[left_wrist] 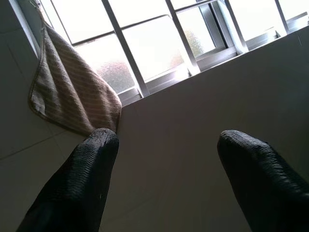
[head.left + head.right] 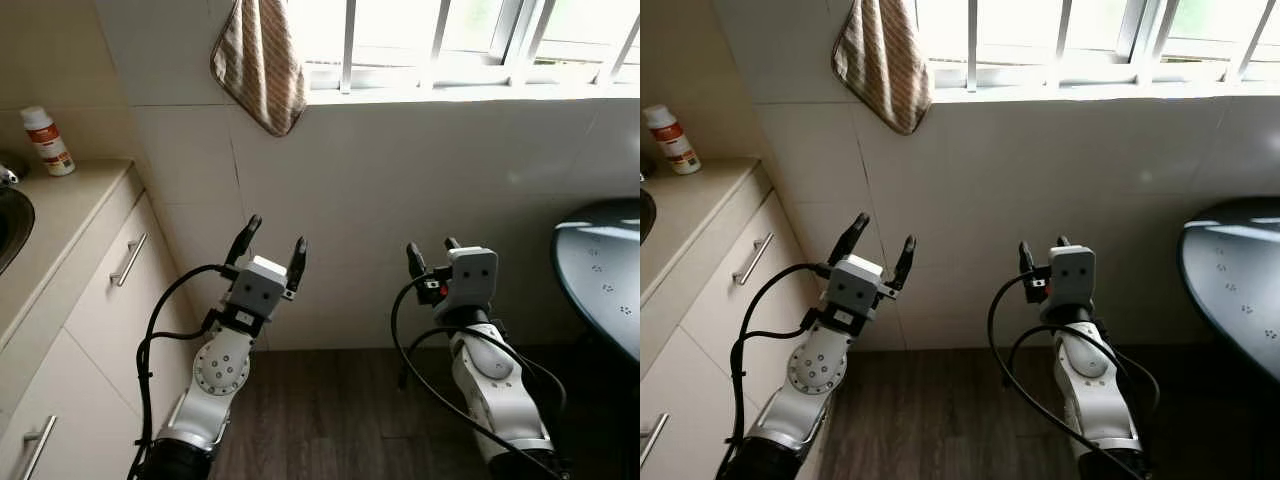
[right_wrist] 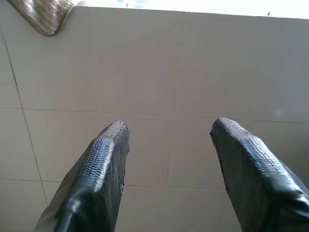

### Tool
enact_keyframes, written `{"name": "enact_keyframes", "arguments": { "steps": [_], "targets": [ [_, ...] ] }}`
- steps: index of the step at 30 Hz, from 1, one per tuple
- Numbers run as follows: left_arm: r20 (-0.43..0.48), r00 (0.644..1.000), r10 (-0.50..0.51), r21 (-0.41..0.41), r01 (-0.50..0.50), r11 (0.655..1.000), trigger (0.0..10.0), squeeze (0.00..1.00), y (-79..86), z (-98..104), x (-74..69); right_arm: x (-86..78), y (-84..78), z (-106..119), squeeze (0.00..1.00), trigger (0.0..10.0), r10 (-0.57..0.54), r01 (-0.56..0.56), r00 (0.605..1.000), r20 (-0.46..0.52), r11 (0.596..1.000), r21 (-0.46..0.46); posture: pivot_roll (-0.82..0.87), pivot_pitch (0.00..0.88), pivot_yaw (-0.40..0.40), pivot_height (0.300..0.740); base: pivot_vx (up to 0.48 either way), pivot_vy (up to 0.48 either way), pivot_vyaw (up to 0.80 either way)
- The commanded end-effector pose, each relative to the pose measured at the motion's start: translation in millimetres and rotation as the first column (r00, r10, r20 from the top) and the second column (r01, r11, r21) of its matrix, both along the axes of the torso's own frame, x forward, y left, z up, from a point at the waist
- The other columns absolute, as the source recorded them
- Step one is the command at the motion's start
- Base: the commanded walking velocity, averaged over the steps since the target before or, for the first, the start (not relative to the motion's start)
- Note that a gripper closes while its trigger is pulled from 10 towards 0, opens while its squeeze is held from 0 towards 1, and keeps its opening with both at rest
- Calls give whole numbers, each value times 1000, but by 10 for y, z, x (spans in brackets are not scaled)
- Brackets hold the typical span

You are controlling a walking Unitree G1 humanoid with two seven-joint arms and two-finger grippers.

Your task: Kitchen organization

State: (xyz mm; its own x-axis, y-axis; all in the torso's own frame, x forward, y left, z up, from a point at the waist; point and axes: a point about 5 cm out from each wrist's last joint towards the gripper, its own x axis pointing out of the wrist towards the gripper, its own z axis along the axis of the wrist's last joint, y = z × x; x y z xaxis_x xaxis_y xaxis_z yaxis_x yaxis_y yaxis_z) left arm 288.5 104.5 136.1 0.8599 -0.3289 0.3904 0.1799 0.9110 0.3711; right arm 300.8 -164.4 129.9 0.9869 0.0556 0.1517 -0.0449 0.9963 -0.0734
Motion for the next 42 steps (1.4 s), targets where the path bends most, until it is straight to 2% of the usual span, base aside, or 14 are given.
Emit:
{"name": "enact_keyframes", "arguments": {
  "steps": [1, 11, 14, 19, 23, 26, 35, 42],
  "targets": [
    [-7, 1000, -9, 6, 9, 1000, 10000, 0, -6, 0, 2, 11, -24, -9, 0, 10000, -15, 15, 1000, -12, 1000, -14, 37, 0, 14, 740, 0, 0, 0],
    [-49, 999, -15, -5, 14, 1000, 10000, 0, -6, -56, -10, 12, -30, -75, 0, 10000, -20, 19, 998, -53, 1000, -23, 38, 0, 15, 740, 0, 0, 0],
    [-104, 994, 29, 26, -27, 999, 10000, 0, 40, -146, 28, 13, 6, -191, 0, 10000, 1, -6, 992, -125, 999, -37, 40, 0, 15, 740, 0, 0, 0],
    [-134, 991, 25, 29, -22, 999, 10000, 0, 39, -189, 33, 9, 34, -245, 0, 10000, 14, -23, 987, -159, 998, -59, 40, 0, 17, 740, 0, 0, 0],
    [-194, 980, 40, 55, -30, 998, 10000, 0, 50, -293, 33, 8, 39, -266, 0, 10000, 17, -28, 985, -173, 997, -65, 38, 0, 19, 740, -62, 0, 0],
    [-229, 973, 40, 43, -31, 999, 10000, 0, 62, -335, 39, 2, 65, -308, 0, 10000, 38, -57, 979, -201, 994, -90, 38, 0, 19, 740, -245, 0, 0],
    [-316, 949, -7, 63, 28, 998, 10000, 0, -1, -441, 40, -22, 164, -387, 0, 10000, 104, -137, 963, -247, 983, -119, 37, 0, 21, 740, -188, 0, 0],
    [-337, 941, -29, 72, 56, 996, 10000, 0, -30, -450, 29, -25, 167, -391, 0, 10000, 107, -141, 962, -249, 982, -123, 37, 0, 22, 740, -173, 0, 0]
  ]
}}
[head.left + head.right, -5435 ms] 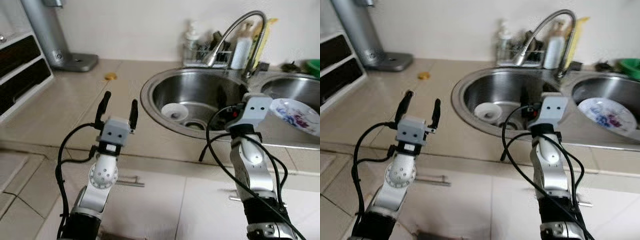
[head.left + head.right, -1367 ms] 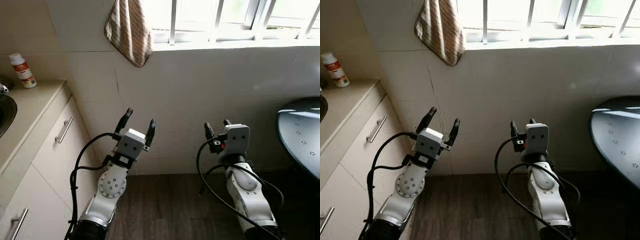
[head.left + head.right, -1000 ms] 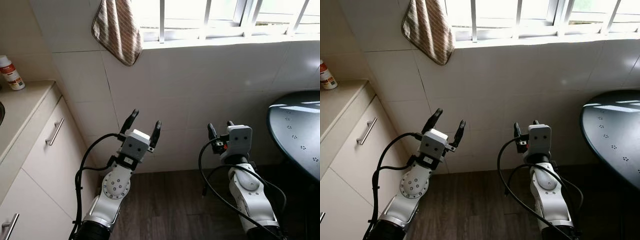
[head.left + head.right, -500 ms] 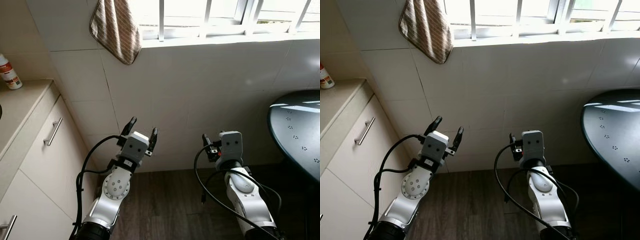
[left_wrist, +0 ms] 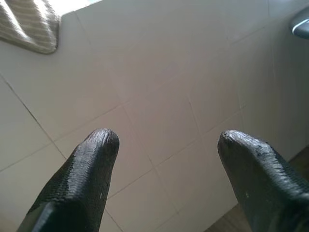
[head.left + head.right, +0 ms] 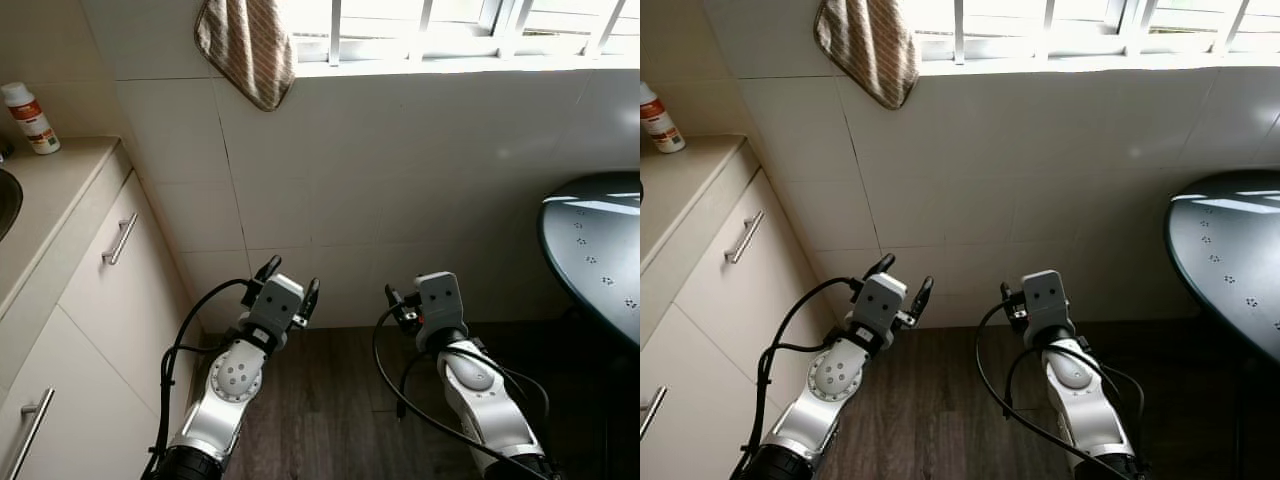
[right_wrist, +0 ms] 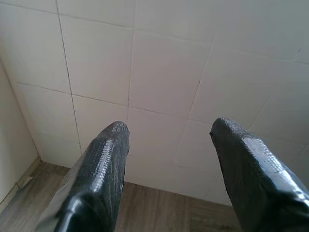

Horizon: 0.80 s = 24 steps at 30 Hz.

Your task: Kitchen organization

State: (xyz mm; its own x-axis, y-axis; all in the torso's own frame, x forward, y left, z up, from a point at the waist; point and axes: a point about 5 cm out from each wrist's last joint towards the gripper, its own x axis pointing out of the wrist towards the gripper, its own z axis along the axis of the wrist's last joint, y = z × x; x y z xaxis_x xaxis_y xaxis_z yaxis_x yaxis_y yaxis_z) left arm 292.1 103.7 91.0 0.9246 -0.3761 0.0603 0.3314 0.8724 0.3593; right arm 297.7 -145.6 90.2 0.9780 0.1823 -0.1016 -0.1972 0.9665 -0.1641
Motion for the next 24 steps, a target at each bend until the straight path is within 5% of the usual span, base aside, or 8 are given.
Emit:
{"name": "enact_keyframes", "arguments": {
  "steps": [1, 24],
  "targets": [
    [-11, 1000, -15, -2, 15, 1000, 10000, 0, -29, 4, -8, 6, -20, 5, 0, 10000, 4, -4, 1000, -2, 1000, -19, 37, 0, 22, 740, -240, 0, 0],
    [-53, 998, -40, 29, 42, 999, 10000, 0, -38, -19, -29, 4, 21, -11, 0, 10000, 26, -26, 1000, -8, 999, -41, 42, 0, 26, 740, 0, 0, 0]
  ]
}}
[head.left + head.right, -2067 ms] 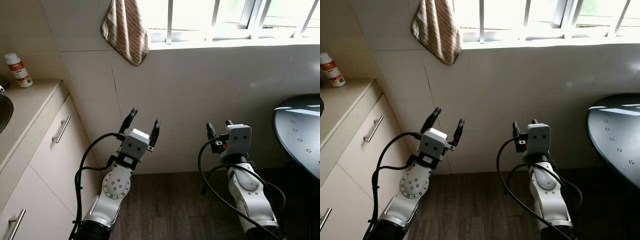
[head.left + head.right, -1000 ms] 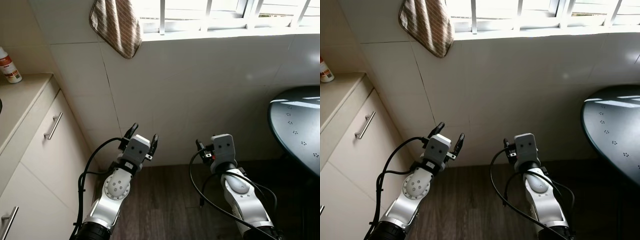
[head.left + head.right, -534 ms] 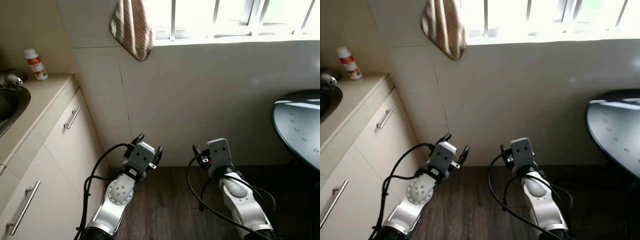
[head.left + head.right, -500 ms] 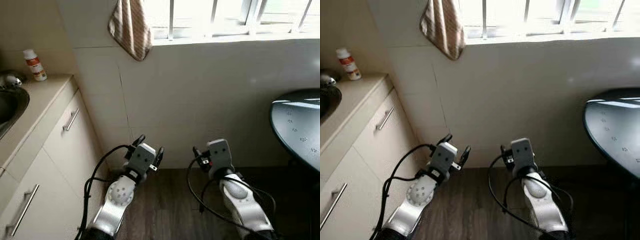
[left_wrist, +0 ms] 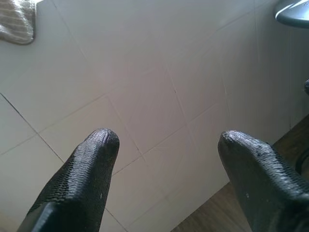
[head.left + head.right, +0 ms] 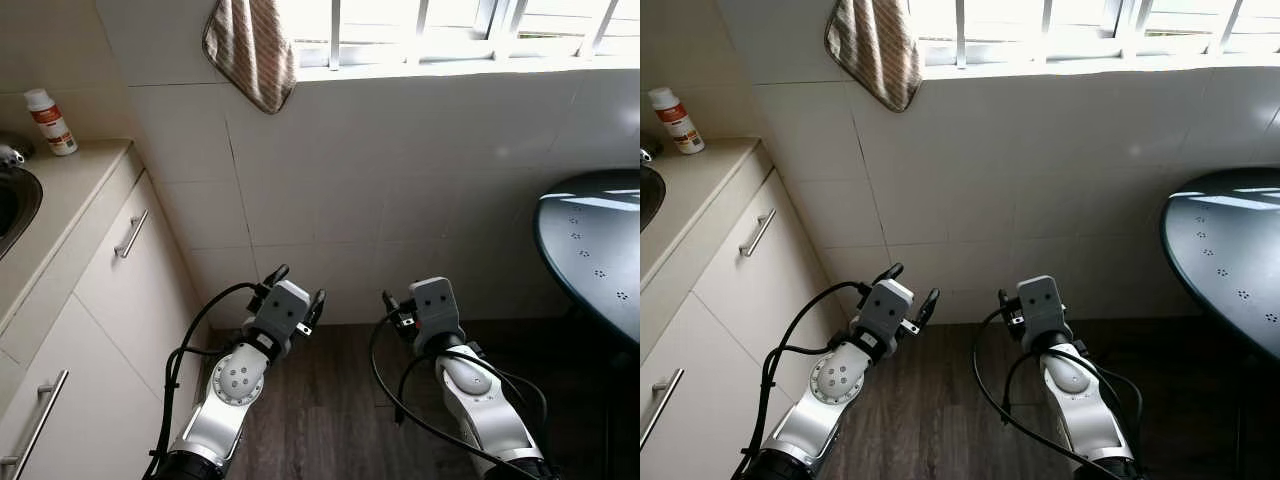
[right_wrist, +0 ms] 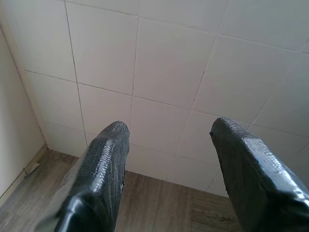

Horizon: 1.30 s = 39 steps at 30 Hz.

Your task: Kitchen organization

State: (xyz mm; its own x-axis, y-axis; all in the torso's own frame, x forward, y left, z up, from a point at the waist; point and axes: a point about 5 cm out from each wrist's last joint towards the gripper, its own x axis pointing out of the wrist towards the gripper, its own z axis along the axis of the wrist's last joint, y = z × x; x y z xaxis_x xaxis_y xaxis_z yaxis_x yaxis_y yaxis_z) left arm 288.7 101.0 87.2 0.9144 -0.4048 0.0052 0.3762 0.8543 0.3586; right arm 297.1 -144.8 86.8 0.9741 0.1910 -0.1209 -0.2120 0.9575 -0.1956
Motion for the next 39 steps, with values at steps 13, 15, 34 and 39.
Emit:
{"name": "enact_keyframes", "arguments": {
  "steps": [13, 15, 34, 39],
  "targets": [
    [-20, 1000, -9, 7, 9, 1000, 10000, 0, -27, 3, 7, 19, -2, 26, 0, 10000, 16, -16, 1000, 4, 1000, -12, 37, 0, 23, 740, -155, 0, 0],
    [-22, 1000, -9, 7, 9, 1000, 10000, 0, -28, 0, 7, 19, -4, 26, 0, 10000, 16, -16, 1000, 5, 1000, -14, 38, 0, 22, 740, -268, 0, 0],
    [-12, 1000, 7, 7, -7, 1000, 10000, 0, -7, 6, 3, 15, 4, 24, 0, 10000, 18, -18, 1000, 2, 1000, -14, 38, 0, 22, 740, -163, 0, 0],
    [-9, 1000, -1, 12, 1, 1000, 10000, 0, -13, 9, -1, 17, -1, 24, 0, 10000, 15, -15, 1000, 0, 1000, -9, 38, 0, 22, 740, 0, 0, 0]
  ]
}}
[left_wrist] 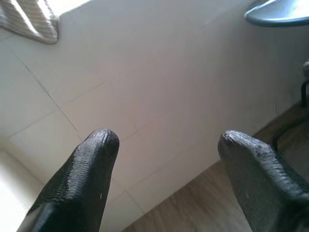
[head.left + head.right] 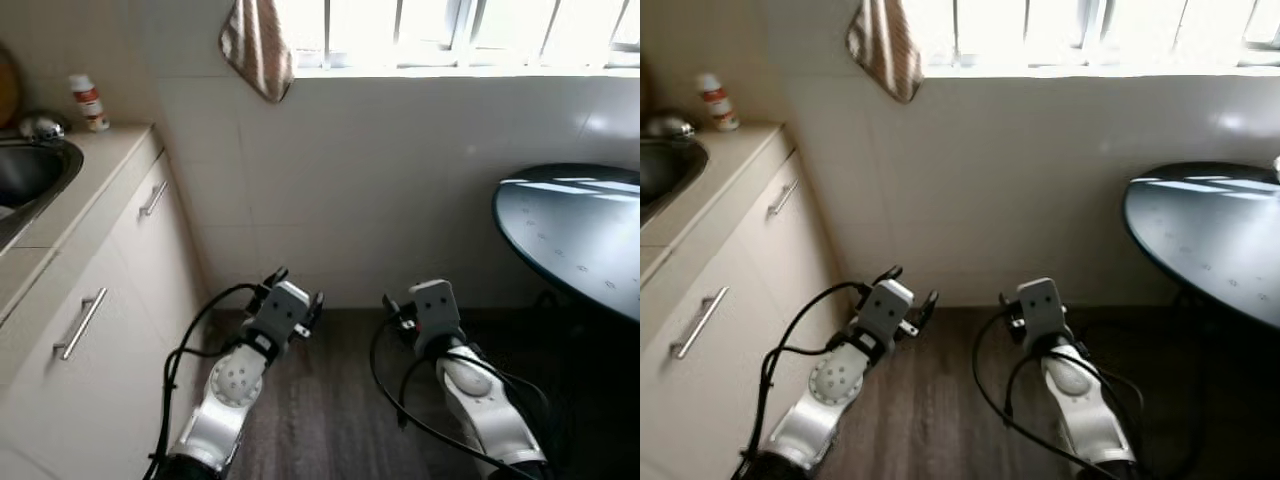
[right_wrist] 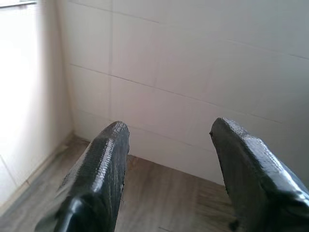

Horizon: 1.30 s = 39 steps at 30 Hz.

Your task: Kitchen organization

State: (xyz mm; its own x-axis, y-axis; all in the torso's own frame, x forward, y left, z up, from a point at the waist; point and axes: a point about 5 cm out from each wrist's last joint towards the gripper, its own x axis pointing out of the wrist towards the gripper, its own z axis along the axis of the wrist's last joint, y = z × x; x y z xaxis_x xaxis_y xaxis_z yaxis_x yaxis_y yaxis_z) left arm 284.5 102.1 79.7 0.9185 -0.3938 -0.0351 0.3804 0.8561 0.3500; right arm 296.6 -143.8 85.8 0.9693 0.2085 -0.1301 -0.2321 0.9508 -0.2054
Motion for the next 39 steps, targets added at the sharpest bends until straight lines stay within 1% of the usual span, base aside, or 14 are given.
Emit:
{"name": "enact_keyframes", "arguments": {
  "steps": [1, 8, 11, 13, 15, 18, 19, 21, 22, 24, 28, 32, 37, 39],
  "targets": [
    [32, 999, -13, 7, 13, 1000, 10000, 0, -23, 83, 41, 23, -11, 34, 0, 10000, -6, 6, 1000, 6, 1000, 4, 38, 0, 23, 740, 0, 0, 0],
    [-2, 1000, -3, 46, 3, 999, 10000, 0, -5, 65, 39, 22, -28, 61, 0, 10000, 15, -14, 1000, 16, 999, -46, 38, 0, 23, 740, 0, 0, 0],
    [-99, 995, 22, 67, -16, 998, 10000, 0, 62, -35, 20, 1, -60, 81, 0, 10000, 102, -96, 994, 26, 979, -179, 38, 0, 27, 740, 0, 0, 0],
    [-169, 985, 21, 105, -3, 994, 10000, 0, 98, -144, -30, -52, -60, 19, 0, 10000, 208, -201, 978, 2, 948, -248, 31, 0, 30, 740, 0, 0, 0],
    [-208, 978, 14, 140, 16, 990, 10000, 0, 122, -269, -92, -123, -79, -75, 0, 10000, 291, -268, 957, -6, 874, -406, 31, 0, 30, 740, 0, 0, 0],
    [-284, 957, 56, 82, -34, 996, 10000, 0, 213, -415, -124, -211, 3, -181, 0, 10000, 331, -321, 943, -35, 877, -358, 34, 0, 27, 740, 0, 0, 0],
    [-317, 944, 89, 87, -65, 994, 10000, 0, 266, -440, -111, -244, 10, -297, 0, 10000, 306, -311, 949, -78, 863, -399, 31, 0, 26, 740, 0, 0, 0],
    [-322, 943, 88, 138, -45, 989, 10000, 0, 264, -442, -114, -272, 10, -340, 0, 10000, 302, -308, 950, -83, 852, -424, 40, 0, 24, 740, 0, 0, 0],
    [-331, 940, 87, 210, -16, 978, 10000, 0, 263, -477, -154, -296, 15, -326, 0, 10000, 295, -292, 954, -58, 865, -408, 32, 0, 23, 740, 0, 0, 0],
    [-326, 940, 95, 266, -5, 964, 10000, 0, 289, -482, -198, -310, -23, -349, 0, 10000, 264, -272, 962, -76, 874, -404, 24, 0, 28, 740, 0, 0, 0],
    [-323, 944, 68, 322, 42, 946, 10000, 0, 346, -499, -335, -367, -43, -351, 0, 10000, 270, -268, 961, -62, 848, -456, 18, 0, 27, 740, 0, 0, 0],
    [-352, 932, 85, 266, 12, 964, 10000, 0, 377, -600, -397, -401, -95, -444, 0, 10000, 226, -247, 969, -101, 885, -395, 46, 0, 12, 740, 0, 0, 0],
    [-363, 929, 67, 297, 47, 954, 10000, 0, 315, -712, -357, -432, 17, -554, 0, 10000, 282, -305, 952, -119, 846, -436, 46, 0, 9, 740, 0, 0, 0],
    [-377, 926, 33, 310, 92, 946, 10000, 0, 278, -763, -384, -478, 63, -633, 0, 10000, 280, -317, 948, -149, 860, -400, 60, 0, 14, 740, 0, 0, 0]
  ]
}}
